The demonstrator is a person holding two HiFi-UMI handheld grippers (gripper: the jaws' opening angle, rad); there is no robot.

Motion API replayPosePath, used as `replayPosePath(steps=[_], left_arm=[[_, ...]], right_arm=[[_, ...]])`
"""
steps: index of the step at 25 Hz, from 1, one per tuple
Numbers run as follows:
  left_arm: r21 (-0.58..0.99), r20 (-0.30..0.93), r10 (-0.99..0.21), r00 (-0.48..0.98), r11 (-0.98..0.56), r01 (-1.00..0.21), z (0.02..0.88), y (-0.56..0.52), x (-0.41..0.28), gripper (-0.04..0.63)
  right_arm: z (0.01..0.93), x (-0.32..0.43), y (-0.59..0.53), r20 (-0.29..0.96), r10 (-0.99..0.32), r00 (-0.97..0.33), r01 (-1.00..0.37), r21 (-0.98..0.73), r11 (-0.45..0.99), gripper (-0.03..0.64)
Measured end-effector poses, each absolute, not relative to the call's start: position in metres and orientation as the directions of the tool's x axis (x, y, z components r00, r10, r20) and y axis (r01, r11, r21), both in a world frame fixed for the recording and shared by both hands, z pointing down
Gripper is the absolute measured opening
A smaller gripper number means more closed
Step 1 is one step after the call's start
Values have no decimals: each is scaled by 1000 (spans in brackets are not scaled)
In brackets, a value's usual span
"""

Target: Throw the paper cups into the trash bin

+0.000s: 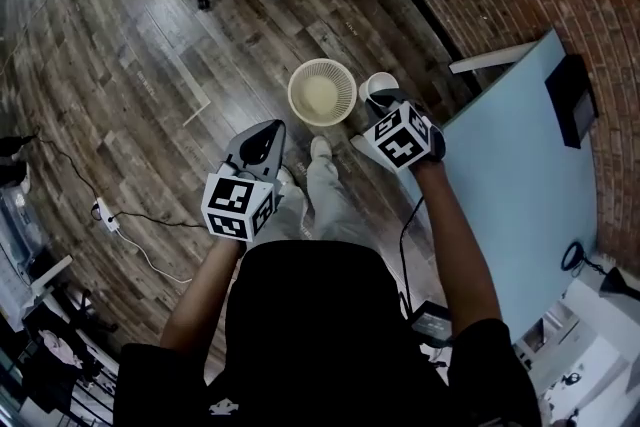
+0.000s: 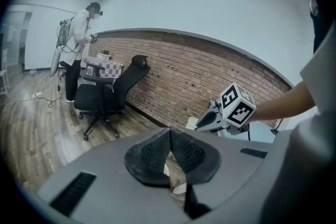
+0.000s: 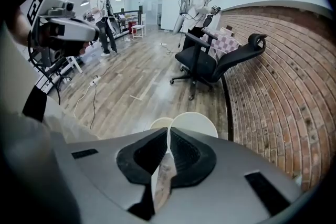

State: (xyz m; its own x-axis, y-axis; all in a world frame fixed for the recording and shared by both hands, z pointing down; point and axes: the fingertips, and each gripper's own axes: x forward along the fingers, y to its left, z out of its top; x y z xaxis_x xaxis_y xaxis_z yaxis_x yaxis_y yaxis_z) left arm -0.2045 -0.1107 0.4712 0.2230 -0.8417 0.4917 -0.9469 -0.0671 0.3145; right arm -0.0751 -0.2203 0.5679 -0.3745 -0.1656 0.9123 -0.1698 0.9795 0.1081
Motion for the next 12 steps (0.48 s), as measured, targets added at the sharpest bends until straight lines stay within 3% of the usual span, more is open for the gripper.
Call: replayPosePath(steps=[12], left_arm=[[401, 476, -864, 165, 46, -915, 506, -159, -195, 5]], right_arm=[[658, -106, -241, 921, 39, -388, -102, -85, 991, 20]])
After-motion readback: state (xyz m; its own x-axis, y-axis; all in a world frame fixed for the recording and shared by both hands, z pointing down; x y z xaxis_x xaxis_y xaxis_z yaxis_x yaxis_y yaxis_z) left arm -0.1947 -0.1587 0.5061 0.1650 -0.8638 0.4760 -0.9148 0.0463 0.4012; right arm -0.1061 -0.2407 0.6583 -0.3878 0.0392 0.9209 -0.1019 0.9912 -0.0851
